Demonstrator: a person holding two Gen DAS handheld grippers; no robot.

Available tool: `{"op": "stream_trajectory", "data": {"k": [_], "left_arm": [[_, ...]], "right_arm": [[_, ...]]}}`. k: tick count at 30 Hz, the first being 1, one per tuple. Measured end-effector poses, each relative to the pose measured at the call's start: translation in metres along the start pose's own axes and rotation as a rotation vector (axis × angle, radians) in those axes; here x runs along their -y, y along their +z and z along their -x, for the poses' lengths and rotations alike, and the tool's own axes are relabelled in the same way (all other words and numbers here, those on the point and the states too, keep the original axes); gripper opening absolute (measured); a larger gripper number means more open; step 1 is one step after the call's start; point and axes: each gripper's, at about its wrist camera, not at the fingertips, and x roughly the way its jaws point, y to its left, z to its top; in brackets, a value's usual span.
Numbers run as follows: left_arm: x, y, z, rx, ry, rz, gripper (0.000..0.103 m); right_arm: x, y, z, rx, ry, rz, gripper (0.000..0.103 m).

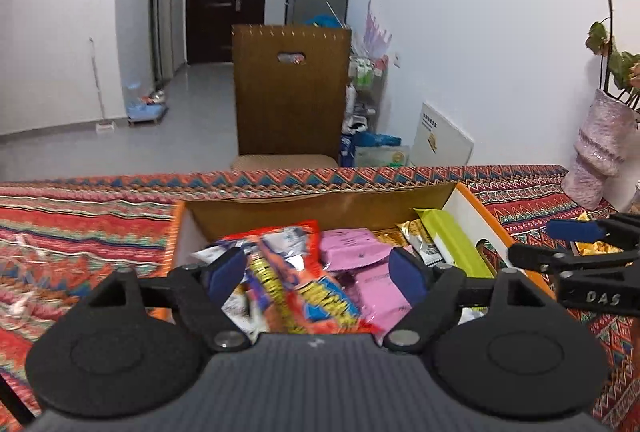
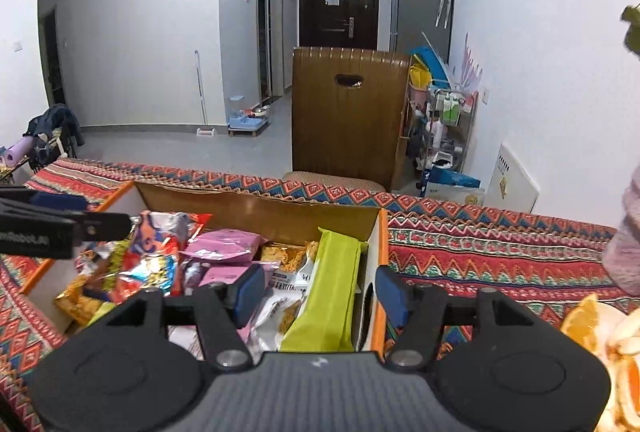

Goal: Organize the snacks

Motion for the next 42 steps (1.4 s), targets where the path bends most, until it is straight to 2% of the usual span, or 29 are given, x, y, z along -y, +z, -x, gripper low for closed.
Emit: {"op": "stream_trajectory", "data": {"k": [1, 3, 4, 5, 7, 11, 18, 23, 32, 39, 42], "left_arm": [[-0.001, -0.001, 0.01, 0.011, 0.008, -0.003, 0.085], [-0.004, -0.005, 0.029, 0.046, 0.023, -0.006, 0.094], [-0.006, -0.008, 0.041, 0.078, 0.034, -0.006, 0.103], [-0.008, -0.011, 0.052, 0.109, 0.042, -0.009, 0.103], [-0.007, -0.016, 0.07, 0.145, 0.056, -0.032, 0.103], [-0.006, -0.024, 0.099, 0.165, 0.057, -0.021, 0.103], [-0.002, -0.042, 0.147, 0.2, 0.064, -0.021, 0.103], [0.0, -0.07, 0.183, 0.232, 0.071, -0.01, 0.103], [0.018, -0.15, 0.259, 0.301, 0.073, -0.001, 0.103], [0.029, -0.221, 0.303, 0.317, 0.08, 0.02, 0.103], [0.033, -0.246, 0.318, 0.316, 0.081, -0.001, 0.103]], "right_arm": [[-0.002, -0.001, 0.008, 0.006, -0.002, 0.001, 0.068], [-0.005, -0.003, 0.025, 0.022, -0.003, -0.001, 0.087], [-0.006, -0.005, 0.032, 0.037, -0.007, -0.003, 0.098], [-0.008, -0.007, 0.04, 0.054, -0.015, -0.004, 0.1], [-0.009, -0.01, 0.055, 0.076, -0.029, -0.01, 0.1], [-0.014, -0.015, 0.081, 0.097, -0.012, -0.028, 0.1], [-0.034, -0.027, 0.125, 0.137, -0.013, 0.018, 0.1], [-0.046, -0.045, 0.158, 0.171, -0.005, 0.016, 0.1], [-0.076, -0.113, 0.224, 0.226, 0.003, 0.05, 0.101], [-0.096, -0.179, 0.271, 0.26, 0.022, 0.051, 0.103], [-0.103, -0.208, 0.283, 0.259, 0.009, 0.054, 0.103]]}}
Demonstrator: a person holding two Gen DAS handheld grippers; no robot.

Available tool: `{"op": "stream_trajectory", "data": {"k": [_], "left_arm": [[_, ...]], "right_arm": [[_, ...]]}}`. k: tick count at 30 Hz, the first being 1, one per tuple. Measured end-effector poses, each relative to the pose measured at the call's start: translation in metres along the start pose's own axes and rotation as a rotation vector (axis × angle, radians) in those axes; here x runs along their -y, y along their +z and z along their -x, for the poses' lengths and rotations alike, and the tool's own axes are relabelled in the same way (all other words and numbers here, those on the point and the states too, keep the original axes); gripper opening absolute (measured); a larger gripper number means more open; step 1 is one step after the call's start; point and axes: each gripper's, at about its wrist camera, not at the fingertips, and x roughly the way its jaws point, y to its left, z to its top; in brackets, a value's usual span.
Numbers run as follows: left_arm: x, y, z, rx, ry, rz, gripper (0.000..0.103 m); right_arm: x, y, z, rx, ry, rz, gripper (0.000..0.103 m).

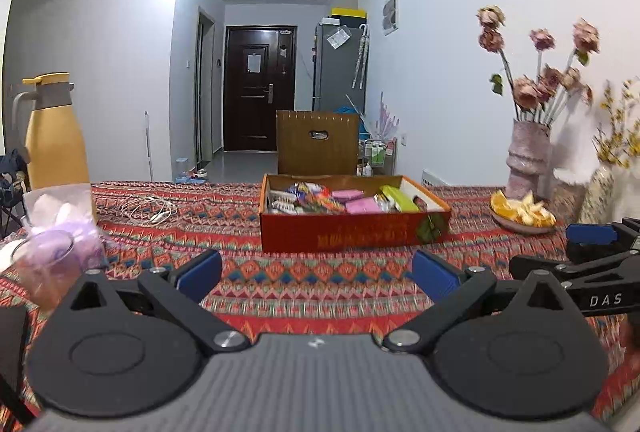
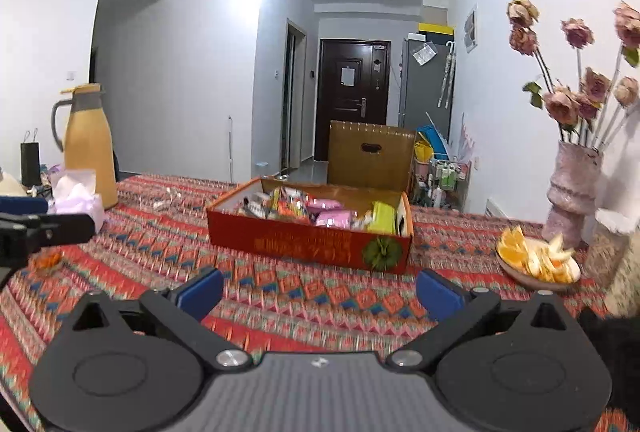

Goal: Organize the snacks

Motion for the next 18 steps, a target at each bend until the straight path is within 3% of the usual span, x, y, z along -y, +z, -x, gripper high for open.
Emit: {"op": "stream_trajectory", "data": {"k": [5, 18], "left_arm": [[0.003, -0.026, 0.035, 0.009, 0.025, -0.004, 0.103], [0.014, -0.106, 0.112, -0.075, 0.06, 0.029, 0.103]], "right_arm": [[-0.016, -0.04, 0.031, -0.027, 0.019, -0.021, 0.103], [-0.043, -0.11, 0.126, -0.028, -0.023, -0.009, 0.103]]}}
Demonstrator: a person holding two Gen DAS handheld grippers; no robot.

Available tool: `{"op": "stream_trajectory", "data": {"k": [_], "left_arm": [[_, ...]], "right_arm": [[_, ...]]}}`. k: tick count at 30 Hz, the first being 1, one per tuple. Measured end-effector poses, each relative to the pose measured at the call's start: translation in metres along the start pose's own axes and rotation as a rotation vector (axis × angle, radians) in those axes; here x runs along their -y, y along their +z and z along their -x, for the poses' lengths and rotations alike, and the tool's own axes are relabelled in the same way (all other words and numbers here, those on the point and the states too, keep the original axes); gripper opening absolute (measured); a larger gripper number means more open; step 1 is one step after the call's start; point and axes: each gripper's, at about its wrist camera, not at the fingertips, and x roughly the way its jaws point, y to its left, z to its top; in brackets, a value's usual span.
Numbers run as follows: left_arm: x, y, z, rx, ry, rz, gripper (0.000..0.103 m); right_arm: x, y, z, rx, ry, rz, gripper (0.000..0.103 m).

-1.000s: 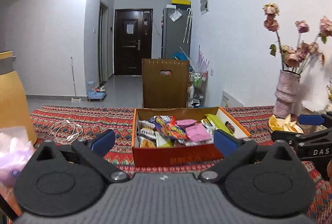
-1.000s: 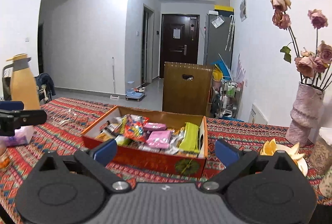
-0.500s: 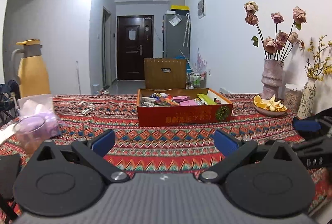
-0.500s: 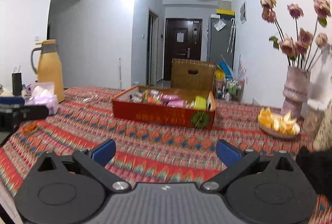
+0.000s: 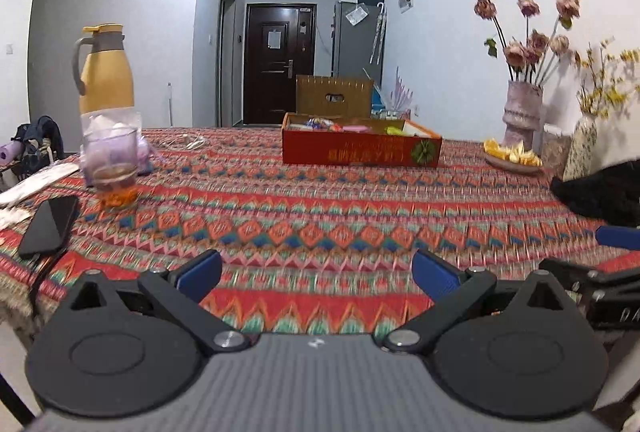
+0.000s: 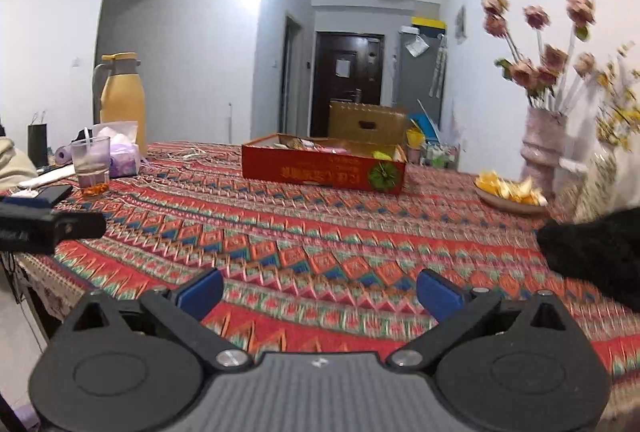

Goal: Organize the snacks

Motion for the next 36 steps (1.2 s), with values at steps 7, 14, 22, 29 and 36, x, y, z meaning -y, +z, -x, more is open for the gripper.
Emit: {"op": "stream_trajectory", "data": {"k": [7, 14, 22, 29, 36], "left_arm": [[0.0, -0.028, 0.022, -0.03, -0.063, -0.042, 0.103], [-0.004, -0.034, 0.031, -0.015, -0.07, -0.017, 0.103], [-0.002, -0.035, 0.033, -0.015, -0.069, -0.022, 0.103], [-0.002, -0.035, 0.033, -0.015, -0.075, -0.022, 0.103], [-0.002, -0.035, 0.033, -0.012, -0.074, -0.024, 0.103]], "right_arm": [[-0.007, -0.032, 0.03, -0.033, 0.004, -0.072, 0.103], [-0.019, -0.045, 0.042, -0.032, 0.032, -0.078, 0.103], [-0.02, -0.043, 0.041, -0.032, 0.052, -0.084, 0.103], [-0.019, -0.044, 0.042, -0.029, 0.054, -0.09, 0.103], [-0.021, -0.044, 0.041, -0.025, 0.051, -0.089, 0.103]]}}
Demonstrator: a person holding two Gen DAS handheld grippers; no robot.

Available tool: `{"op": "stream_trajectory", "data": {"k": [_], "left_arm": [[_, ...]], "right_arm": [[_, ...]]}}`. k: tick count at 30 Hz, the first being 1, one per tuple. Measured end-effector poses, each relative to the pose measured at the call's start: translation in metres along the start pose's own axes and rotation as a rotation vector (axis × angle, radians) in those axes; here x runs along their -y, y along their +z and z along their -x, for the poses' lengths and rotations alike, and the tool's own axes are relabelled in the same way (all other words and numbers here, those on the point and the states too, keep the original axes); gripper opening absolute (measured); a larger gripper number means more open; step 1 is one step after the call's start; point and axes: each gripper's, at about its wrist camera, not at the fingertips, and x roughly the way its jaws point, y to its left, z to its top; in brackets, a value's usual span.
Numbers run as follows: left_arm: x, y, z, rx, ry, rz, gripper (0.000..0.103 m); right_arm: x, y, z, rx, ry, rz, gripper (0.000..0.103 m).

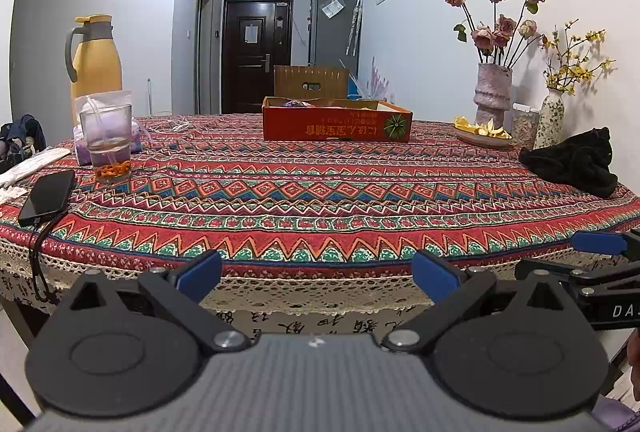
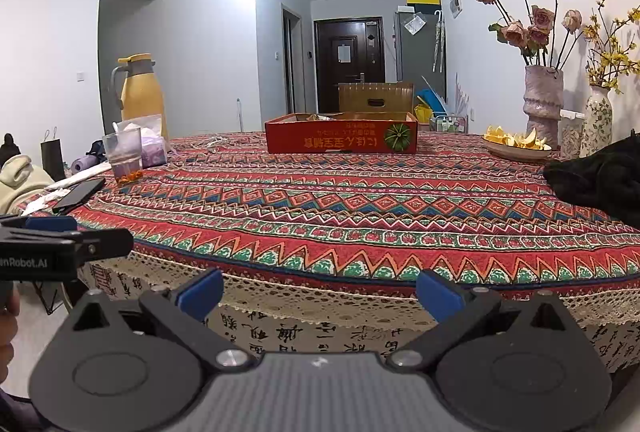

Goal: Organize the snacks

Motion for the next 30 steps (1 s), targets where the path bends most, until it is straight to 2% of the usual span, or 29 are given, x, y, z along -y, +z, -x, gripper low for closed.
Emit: {"op": "stream_trajectory", "data": {"k": [30], "left_arm": [[0.0002, -0.0003, 0.0, 0.007, 0.003, -0.001, 0.103]], "right_arm": [[0.0001, -0.0017, 0.0001, -0.001, 0.012, -0.002, 0.103]]}}
